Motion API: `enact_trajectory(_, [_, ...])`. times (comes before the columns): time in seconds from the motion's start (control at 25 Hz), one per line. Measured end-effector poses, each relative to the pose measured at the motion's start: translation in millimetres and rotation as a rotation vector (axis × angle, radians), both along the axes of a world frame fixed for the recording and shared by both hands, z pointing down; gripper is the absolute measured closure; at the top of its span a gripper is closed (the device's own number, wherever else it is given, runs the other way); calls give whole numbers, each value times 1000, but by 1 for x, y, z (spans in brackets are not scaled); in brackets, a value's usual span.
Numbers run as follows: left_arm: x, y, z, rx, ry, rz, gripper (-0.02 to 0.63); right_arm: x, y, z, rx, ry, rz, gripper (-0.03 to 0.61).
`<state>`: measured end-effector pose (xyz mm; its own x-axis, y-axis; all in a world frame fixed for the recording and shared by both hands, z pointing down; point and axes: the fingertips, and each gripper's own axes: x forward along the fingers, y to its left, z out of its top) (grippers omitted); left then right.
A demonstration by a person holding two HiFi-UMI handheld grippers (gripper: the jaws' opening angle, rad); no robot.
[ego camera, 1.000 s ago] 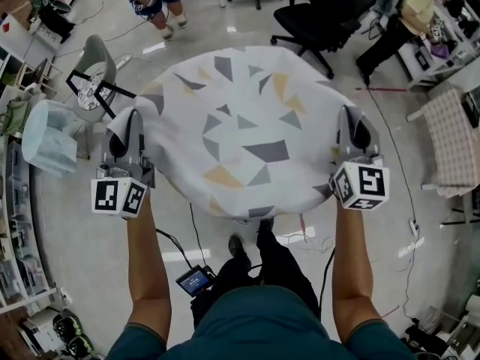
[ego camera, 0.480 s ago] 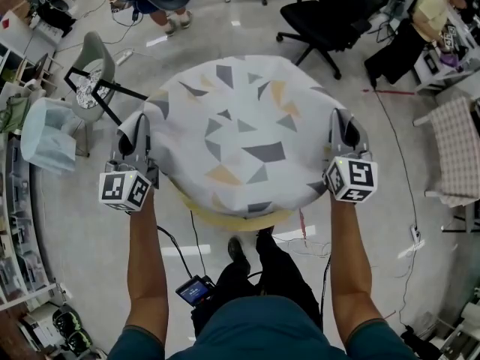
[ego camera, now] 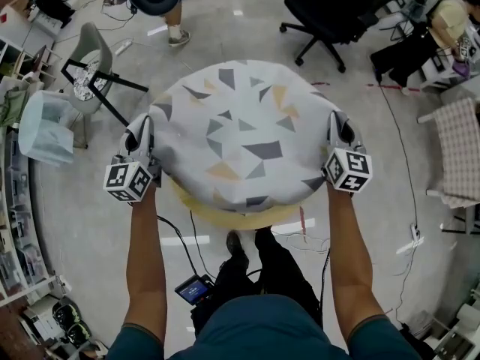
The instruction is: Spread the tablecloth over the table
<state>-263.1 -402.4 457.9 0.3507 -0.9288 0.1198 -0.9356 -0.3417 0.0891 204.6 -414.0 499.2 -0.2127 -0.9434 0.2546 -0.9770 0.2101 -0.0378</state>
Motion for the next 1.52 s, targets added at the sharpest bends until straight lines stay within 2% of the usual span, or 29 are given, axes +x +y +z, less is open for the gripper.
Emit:
enact_trajectory(0.32, [-33,16,69,-151,138,-93,611,24,20,72,-140,-60,42,565])
enact_trajectory(0.56, [-60,82,131,-276,263,-163,609,34,83,129,-261,-114,90,565])
enact_trajectory(0.68, [-72,109,159,-331,298,-191,604,36,106,147,-294,-131,99,565])
enact_trajectory(0.84, [-82,120,192,-404,323,-234,598,42,111,169,-340,-147,109,565])
enact_trajectory(1.04, [-85,121,217,-464,325,-249,598,45,107,173,-359,-143,106,565])
enact_trajectory(1.28, [-91,132,244,-524,301,-279,595,46,111,186,-393,-81,102,563])
enact_trajectory(1.4, [-94,135,259,-537,267,-321,582,47,113,195,-396,-4,99,560])
enact_trajectory(1.52, [-99,136,272,-542,215,-388,542,46,115,211,-425,126,104,549])
